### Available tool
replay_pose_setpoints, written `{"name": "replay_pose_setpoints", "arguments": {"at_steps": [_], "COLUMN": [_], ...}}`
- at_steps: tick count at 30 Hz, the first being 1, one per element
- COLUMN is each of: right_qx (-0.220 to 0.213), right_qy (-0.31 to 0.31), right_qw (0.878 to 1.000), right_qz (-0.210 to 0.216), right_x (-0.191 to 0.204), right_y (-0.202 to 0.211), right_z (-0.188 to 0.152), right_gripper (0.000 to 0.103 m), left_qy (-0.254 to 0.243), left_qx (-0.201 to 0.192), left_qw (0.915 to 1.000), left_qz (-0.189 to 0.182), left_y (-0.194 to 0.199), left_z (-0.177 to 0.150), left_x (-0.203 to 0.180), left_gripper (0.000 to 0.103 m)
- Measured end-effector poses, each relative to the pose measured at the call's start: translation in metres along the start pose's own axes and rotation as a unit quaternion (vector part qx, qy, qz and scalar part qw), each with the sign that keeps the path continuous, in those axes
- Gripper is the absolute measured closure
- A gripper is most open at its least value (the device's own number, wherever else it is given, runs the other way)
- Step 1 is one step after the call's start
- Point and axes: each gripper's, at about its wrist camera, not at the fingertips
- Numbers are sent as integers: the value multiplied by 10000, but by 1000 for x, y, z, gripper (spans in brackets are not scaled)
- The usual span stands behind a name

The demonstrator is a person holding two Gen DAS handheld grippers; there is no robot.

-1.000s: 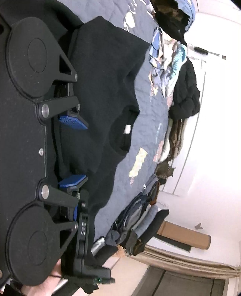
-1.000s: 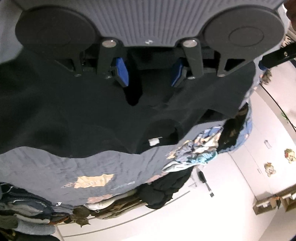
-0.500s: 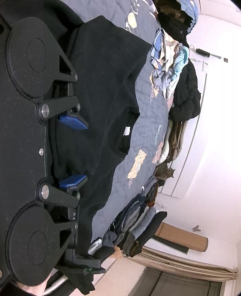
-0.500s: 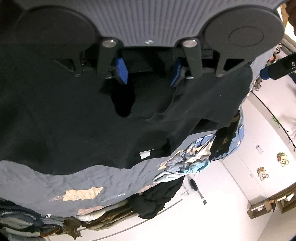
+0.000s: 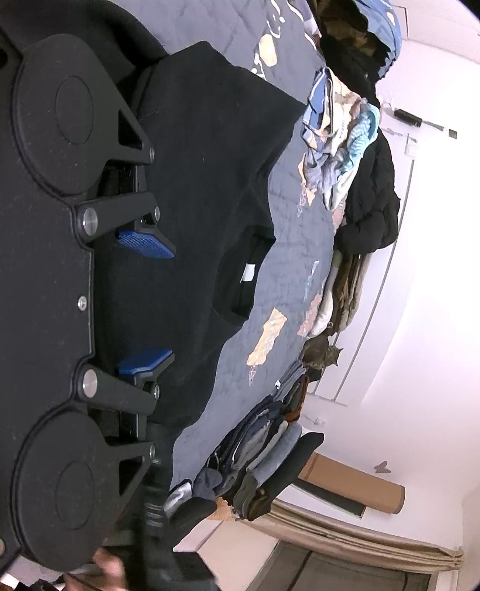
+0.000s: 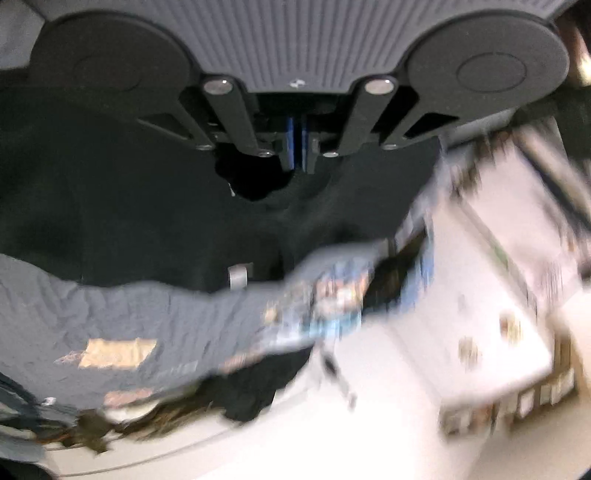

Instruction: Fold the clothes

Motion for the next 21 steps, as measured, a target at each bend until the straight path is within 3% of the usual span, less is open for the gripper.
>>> {"name": "replay_pose_setpoints", "arguments": {"at_steps": [5, 7, 9, 11, 13, 14, 15, 16, 17, 21], "right_qx": [484, 267, 57, -37, 9, 109, 289, 470, 568, 139], "right_qy": [-232, -493, -616, -542, -546, -517, -462, -428, -411, -523], "right_qw": [9984, 9984, 9981, 9985, 9985, 9986, 9985, 9979, 9973, 9965], "right_qz": [-155, -73, 6, -46, -24, -16, 13, 117, 229, 638], "right_x": [-14, -18, -16, -10, -5, -3, -2, -1, 0, -5], "right_y": [-24, -24, -27, -33, -38, -42, -45, -46, -44, -18], "right_z": [-25, -23, -22, -25, -28, -30, -30, -29, -28, -12], "right_gripper": [95, 85, 53, 52, 52, 58, 82, 96, 96, 96], "left_qy": [-39, -39, -42, -44, -48, -54, -59, -63, -68, 24], "left_qx": [43, 49, 53, 56, 59, 62, 65, 62, 43, -63], "left_qw": [10000, 10000, 10000, 10000, 10000, 10000, 10000, 10000, 9999, 9999], "left_qz": [16, 15, 19, 26, 32, 31, 33, 43, 64, 132], "left_y": [-1, -1, -1, -1, -1, -2, -2, -2, -1, 2], "left_z": [-1, -1, -1, -1, -1, -1, -1, 0, 1, 8], "left_x": [0, 0, 0, 1, 1, 0, 1, 1, 2, 9], "left_gripper": [49, 49, 49, 49, 49, 49, 49, 49, 49, 49]}}
Point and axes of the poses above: each gripper's, at about its wrist camera, not at the fingertips, and y roughly against the way its jaws point, x to its left, z to its top, and after that the axes turned 14 degrees about y, right-handed
